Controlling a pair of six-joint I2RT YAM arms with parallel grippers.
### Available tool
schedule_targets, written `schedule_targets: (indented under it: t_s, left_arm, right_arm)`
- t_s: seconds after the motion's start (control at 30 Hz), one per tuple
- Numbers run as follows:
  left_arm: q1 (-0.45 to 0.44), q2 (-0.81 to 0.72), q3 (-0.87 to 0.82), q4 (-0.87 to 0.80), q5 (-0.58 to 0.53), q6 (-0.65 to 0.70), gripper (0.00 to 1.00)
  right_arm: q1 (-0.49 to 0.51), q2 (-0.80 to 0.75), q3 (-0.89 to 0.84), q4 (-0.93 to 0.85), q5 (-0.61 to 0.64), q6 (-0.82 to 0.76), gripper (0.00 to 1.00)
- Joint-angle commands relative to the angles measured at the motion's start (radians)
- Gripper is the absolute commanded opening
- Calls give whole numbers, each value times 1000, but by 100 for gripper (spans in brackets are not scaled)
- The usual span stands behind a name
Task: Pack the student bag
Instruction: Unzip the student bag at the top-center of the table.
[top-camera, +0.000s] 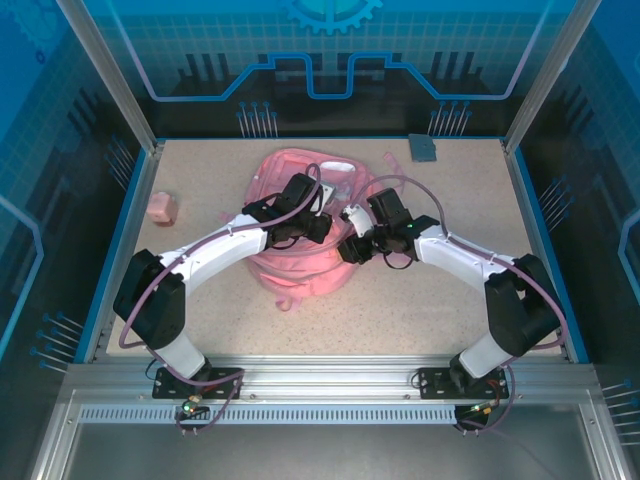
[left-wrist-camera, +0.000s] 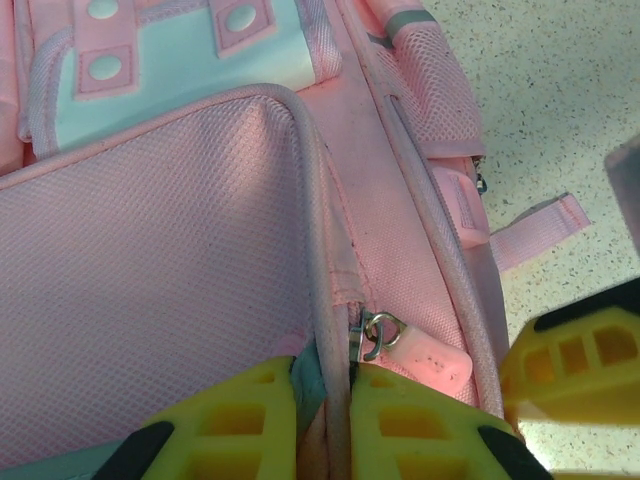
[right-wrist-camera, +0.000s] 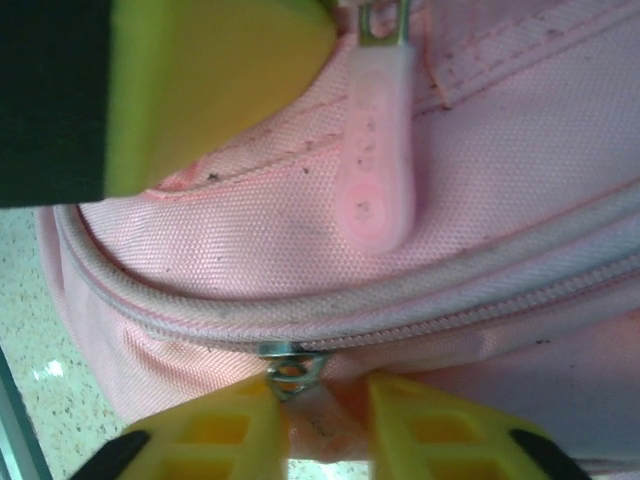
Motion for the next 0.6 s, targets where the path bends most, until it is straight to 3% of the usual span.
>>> schedule_targets:
  t_s: [0.0, 0.17, 0.23, 0.47, 0.57]
  left_arm:
    - [-1, -34, 38, 101, 70, -6, 0]
    - [3, -34, 36, 90, 70, -6, 0]
    - [5, -36, 37, 83, 73, -7, 5]
    - [40, -64, 18, 43, 108, -2, 56]
    - [64, -58, 18, 0, 137, 60, 64]
  right_arm:
    - [11, 2, 8, 18, 77, 25, 15]
    - [0, -35, -13, 15, 140, 61, 3]
    - [-12, -47, -18, 10, 161, 79, 0]
    - [-75, -58, -13, -26, 250, 146, 0]
    - [-108, -52, -12, -38, 256, 163, 0]
